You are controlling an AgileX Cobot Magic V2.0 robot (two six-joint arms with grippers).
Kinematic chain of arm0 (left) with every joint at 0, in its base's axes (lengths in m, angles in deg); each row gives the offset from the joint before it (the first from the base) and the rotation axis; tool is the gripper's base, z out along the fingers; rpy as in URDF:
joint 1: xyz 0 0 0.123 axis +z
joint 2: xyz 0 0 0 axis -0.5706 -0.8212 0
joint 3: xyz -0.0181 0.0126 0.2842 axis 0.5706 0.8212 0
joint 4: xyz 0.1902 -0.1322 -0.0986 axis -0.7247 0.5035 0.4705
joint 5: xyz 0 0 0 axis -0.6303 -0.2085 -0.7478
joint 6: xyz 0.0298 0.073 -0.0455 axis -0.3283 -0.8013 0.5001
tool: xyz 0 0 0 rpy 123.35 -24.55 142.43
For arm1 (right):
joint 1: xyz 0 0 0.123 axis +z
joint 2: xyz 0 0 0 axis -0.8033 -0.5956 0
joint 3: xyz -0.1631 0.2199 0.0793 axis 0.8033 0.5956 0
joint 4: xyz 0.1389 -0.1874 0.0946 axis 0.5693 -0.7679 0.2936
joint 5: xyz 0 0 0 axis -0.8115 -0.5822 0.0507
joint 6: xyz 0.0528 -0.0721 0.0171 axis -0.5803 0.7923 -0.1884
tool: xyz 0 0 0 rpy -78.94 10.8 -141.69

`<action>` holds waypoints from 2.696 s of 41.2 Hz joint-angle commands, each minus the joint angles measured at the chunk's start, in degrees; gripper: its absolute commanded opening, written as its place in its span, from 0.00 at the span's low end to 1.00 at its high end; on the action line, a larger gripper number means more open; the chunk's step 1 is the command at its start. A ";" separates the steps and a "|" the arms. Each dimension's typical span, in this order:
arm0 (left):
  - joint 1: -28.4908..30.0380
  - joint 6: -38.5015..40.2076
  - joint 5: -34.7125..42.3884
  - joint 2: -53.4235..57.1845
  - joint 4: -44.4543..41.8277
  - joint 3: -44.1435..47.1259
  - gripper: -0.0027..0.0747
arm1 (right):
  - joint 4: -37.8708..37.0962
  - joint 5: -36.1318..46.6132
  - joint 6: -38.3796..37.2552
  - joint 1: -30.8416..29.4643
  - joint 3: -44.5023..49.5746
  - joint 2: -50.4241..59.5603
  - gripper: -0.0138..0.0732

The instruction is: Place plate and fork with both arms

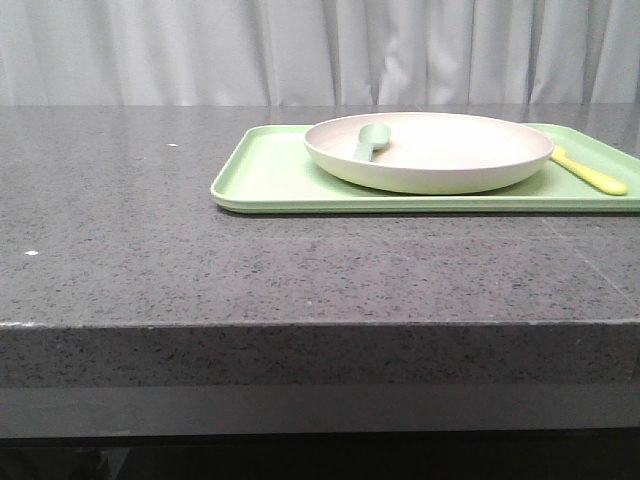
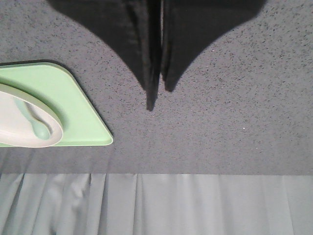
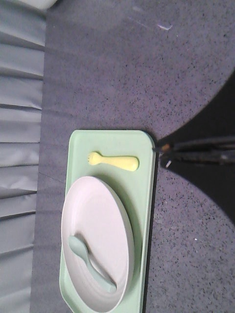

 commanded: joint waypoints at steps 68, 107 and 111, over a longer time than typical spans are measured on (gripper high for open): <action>12.63 -12.43 11.18 20.56 12.10 16.30 0.01 | -0.24 4.12 0.60 -0.14 -1.44 -0.43 0.08; 15.12 -12.33 15.15 21.04 12.22 26.81 0.01 | -0.24 3.68 0.60 -0.14 -1.44 -0.43 0.08; 15.12 -12.33 15.15 21.04 12.22 26.81 0.01 | -0.24 3.68 0.60 -0.14 -1.44 -0.43 0.08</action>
